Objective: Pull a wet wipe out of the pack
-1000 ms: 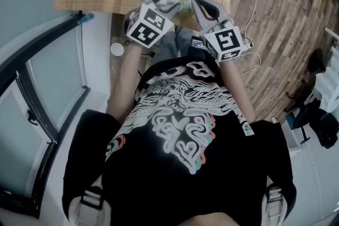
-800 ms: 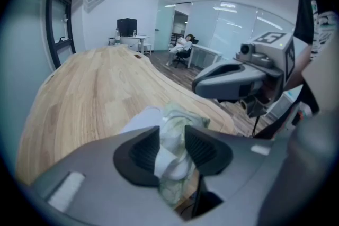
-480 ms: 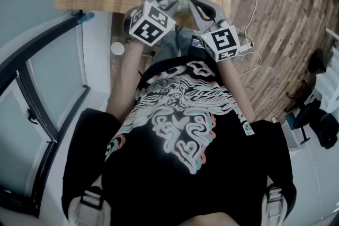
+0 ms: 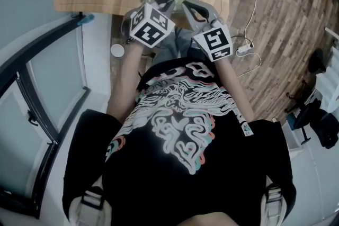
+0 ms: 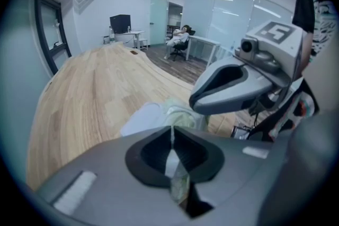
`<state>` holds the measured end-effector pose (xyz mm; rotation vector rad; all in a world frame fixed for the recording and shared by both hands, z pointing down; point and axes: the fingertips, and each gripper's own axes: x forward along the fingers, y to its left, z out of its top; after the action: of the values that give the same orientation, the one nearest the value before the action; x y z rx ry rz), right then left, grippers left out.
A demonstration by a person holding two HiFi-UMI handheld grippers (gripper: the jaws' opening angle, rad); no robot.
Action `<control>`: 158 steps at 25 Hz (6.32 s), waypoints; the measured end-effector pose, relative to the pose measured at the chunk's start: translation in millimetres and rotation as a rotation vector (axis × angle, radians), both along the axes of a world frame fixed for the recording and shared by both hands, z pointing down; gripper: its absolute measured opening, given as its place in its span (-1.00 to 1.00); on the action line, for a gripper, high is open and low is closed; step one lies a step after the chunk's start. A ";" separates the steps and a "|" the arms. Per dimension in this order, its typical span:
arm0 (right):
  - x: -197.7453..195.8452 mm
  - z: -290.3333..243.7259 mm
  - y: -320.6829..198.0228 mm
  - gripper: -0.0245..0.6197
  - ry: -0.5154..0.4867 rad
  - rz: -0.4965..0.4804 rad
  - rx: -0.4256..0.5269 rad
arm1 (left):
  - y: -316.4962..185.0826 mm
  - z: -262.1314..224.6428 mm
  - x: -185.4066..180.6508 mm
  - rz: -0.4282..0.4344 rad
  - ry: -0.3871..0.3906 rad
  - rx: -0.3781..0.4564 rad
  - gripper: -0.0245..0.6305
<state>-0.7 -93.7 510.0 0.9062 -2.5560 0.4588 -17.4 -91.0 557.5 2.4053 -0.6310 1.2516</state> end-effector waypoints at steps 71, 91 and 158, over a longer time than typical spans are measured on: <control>-49.0 25.1 -5.0 -0.81 0.245 -0.221 -0.032 | -27.2 -46.2 -28.0 -0.393 0.469 -0.217 -0.93; -51.9 23.7 -1.8 -0.81 0.241 -0.236 -0.045 | -30.0 -63.9 -33.4 -0.424 0.504 -0.197 -0.93; -54.1 26.2 5.8 -0.81 0.208 -0.249 -0.065 | -31.0 -108.4 -48.9 -0.482 0.587 -0.105 -0.93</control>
<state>-54.8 -87.9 536.2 0.5700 -2.4055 0.3508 -66.3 -122.1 449.1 2.1835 -0.8519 0.3489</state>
